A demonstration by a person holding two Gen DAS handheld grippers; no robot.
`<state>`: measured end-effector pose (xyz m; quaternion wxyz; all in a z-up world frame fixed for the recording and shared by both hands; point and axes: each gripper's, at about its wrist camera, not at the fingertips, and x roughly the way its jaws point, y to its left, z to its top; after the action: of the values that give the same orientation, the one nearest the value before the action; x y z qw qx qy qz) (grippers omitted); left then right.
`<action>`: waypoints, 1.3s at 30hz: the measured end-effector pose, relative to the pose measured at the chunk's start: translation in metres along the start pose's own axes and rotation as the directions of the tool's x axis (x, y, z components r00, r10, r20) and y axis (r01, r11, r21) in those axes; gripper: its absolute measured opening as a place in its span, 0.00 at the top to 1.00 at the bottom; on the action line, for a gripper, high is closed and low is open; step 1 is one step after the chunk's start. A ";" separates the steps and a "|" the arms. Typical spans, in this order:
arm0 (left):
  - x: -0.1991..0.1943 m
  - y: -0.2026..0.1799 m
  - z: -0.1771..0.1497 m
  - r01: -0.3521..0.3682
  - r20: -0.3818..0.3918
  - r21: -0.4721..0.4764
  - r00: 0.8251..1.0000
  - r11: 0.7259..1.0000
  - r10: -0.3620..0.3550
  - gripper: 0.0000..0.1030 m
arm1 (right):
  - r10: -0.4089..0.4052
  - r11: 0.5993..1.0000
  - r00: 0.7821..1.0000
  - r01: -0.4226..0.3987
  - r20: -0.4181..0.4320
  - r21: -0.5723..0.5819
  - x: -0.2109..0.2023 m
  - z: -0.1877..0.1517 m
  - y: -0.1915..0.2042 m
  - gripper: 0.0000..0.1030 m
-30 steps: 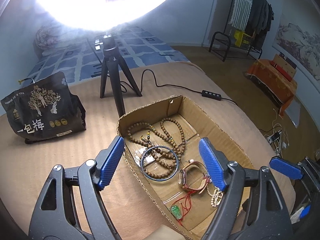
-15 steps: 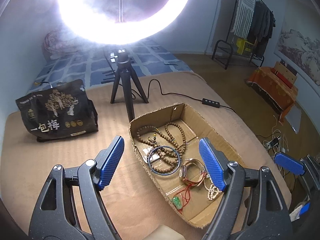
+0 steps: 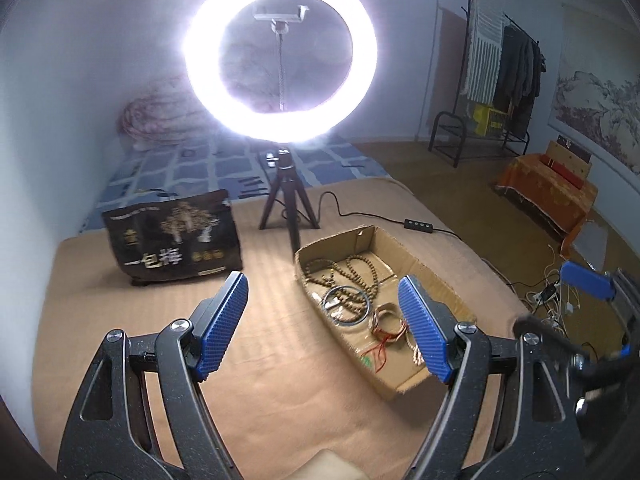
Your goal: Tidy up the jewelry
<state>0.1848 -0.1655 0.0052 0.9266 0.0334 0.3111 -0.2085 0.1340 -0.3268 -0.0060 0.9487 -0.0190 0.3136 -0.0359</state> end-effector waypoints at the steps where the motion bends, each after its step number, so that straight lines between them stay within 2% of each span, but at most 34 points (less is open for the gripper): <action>1: -0.010 0.003 -0.004 -0.007 0.006 -0.008 1.000 1.000 0.007 0.19 | -0.002 1.000 1.000 0.002 0.004 0.001 -0.005 0.000 0.001 0.11; 4: -0.034 0.008 -0.013 -0.022 0.027 -0.017 0.999 1.000 0.022 0.15 | -0.012 1.000 1.000 0.012 0.018 0.009 -0.017 -0.002 0.003 0.07; 8: -0.063 0.005 -0.026 -0.050 0.046 0.018 0.998 0.999 0.049 0.15 | -0.031 0.999 0.999 0.031 0.041 0.017 -0.031 -0.004 0.007 0.02; 13: -0.081 0.003 -0.041 -0.030 0.040 0.018 0.999 0.999 0.030 0.10 | -0.050 0.999 0.997 0.049 0.067 0.022 -0.044 -0.010 0.007 0.00; 18: -0.084 0.003 -0.050 -0.045 0.032 -0.002 0.998 0.999 0.045 0.07 | -0.048 0.997 0.997 0.045 0.055 0.059 -0.041 -0.019 -0.002 0.00; 20: -0.083 0.000 -0.052 -0.060 0.040 0.009 0.997 0.998 0.060 0.01 | -0.065 0.996 0.997 0.063 0.047 0.060 -0.037 -0.020 -0.003 0.00; 29: -0.080 -0.005 -0.049 -0.082 0.030 -0.020 0.996 0.996 0.083 0.00 | -0.077 0.994 0.995 0.072 0.066 0.078 -0.038 -0.018 -0.010 0.00; 39: -0.086 -0.019 -0.054 -0.088 0.052 0.044 0.995 0.995 0.086 0.00 | -0.080 0.995 0.994 0.075 0.077 0.071 -0.041 -0.019 -0.009 0.00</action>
<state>0.0853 -0.1406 0.0142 0.9412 0.0633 0.2813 -0.1758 0.0897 -0.3325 0.0037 0.9584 -0.0005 0.2732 -0.0827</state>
